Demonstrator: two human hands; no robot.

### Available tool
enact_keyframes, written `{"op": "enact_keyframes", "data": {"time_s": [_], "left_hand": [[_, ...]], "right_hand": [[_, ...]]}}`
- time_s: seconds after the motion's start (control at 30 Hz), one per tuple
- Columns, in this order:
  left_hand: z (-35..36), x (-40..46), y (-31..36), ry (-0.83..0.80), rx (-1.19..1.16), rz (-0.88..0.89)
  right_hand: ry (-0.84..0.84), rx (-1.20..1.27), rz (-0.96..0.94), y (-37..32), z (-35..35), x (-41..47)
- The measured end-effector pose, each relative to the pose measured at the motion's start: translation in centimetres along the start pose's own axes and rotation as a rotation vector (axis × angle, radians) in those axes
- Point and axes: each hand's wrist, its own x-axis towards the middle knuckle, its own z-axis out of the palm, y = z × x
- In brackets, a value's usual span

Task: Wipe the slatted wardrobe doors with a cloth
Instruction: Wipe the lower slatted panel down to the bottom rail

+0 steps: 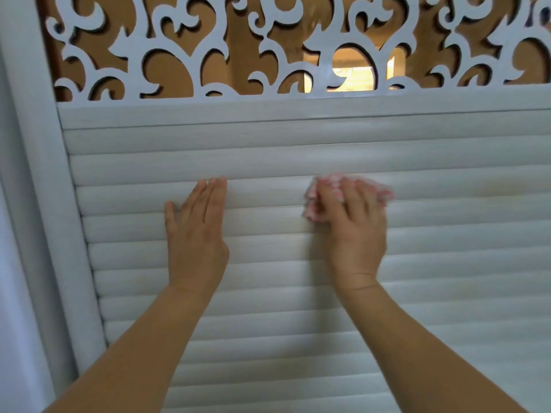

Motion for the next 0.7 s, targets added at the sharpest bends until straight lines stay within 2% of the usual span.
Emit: {"op": "enact_keyframes", "data": {"time_s": [0.2,0.3,0.4,0.57,0.7], "left_hand": [[-0.5,0.3,-1.1,-0.014,-0.069,-0.048],[-1.0,0.2,-1.6,-0.012,-0.057,-0.005],[-0.9,-0.1,-1.5,-0.002,-0.008,0.033],[-0.1,-0.6,-1.2,0.010,0.012,0.036],[0.1,-0.5,-1.3,0.008,-0.022,0.022]], "right_hand": [[-0.107,0.069,-0.226,-8.5,2.1,-1.8],[-0.125,0.043,-0.331,-8.0,1.8,-1.8],[-0.117,-0.015,-0.387,-4.3,0.8,-1.2],[-0.090,-0.140,-0.281,4.5,-2.0,-1.8],[-0.072,-0.152,-0.002,7.7,-2.8,-2.5]]}}
